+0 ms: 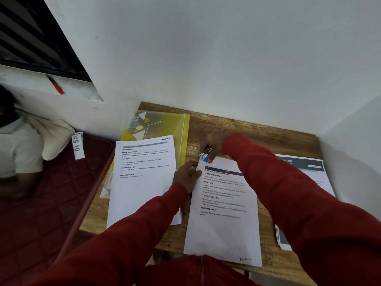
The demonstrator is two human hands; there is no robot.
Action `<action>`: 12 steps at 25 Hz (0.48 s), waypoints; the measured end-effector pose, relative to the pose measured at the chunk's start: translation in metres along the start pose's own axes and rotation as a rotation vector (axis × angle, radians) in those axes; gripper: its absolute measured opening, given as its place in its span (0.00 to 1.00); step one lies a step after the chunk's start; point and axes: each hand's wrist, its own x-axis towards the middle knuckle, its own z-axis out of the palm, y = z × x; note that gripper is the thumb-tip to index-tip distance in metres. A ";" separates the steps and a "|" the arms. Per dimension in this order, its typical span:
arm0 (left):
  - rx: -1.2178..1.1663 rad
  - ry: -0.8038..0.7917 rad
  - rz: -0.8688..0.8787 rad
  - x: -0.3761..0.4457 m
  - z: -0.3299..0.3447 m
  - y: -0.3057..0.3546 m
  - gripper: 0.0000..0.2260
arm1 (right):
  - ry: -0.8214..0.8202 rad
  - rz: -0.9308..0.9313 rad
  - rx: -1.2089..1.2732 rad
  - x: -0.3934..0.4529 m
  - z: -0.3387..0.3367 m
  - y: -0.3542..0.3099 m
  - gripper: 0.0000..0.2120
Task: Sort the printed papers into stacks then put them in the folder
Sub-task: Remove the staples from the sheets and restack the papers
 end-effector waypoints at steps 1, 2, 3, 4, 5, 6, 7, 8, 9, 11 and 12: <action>0.006 0.002 0.004 0.000 0.000 0.000 0.11 | 0.003 0.006 -0.002 -0.002 -0.001 -0.001 0.21; 0.012 0.004 0.007 0.001 0.000 0.000 0.11 | 0.003 0.005 0.010 0.001 0.001 0.001 0.21; 0.015 0.004 0.009 0.001 0.000 -0.001 0.11 | 0.003 0.012 0.017 0.001 0.000 0.001 0.21; 0.018 0.004 0.009 0.001 0.000 0.000 0.12 | 0.002 0.016 0.027 0.001 0.001 0.002 0.21; 0.019 0.005 0.010 0.000 0.000 0.000 0.11 | 0.010 0.019 0.019 -0.003 -0.001 -0.001 0.21; 0.020 0.009 0.011 0.000 0.000 0.000 0.11 | 0.017 0.004 0.006 -0.001 -0.001 0.000 0.21; 0.020 0.012 0.014 -0.001 0.000 0.000 0.11 | 0.017 -0.006 -0.006 -0.004 -0.003 -0.002 0.21; 0.021 0.014 0.019 -0.001 0.000 0.000 0.11 | 0.018 -0.018 -0.001 -0.003 -0.003 0.000 0.21; 0.023 0.013 0.020 -0.001 0.000 0.000 0.11 | 0.014 -0.018 -0.007 -0.006 -0.005 -0.002 0.20; 0.028 0.004 0.009 -0.001 0.000 0.000 0.11 | 0.005 -0.010 -0.021 -0.008 -0.006 -0.002 0.19; 0.033 0.001 0.004 0.000 0.000 0.000 0.11 | 0.014 0.009 -0.006 -0.008 -0.005 -0.002 0.17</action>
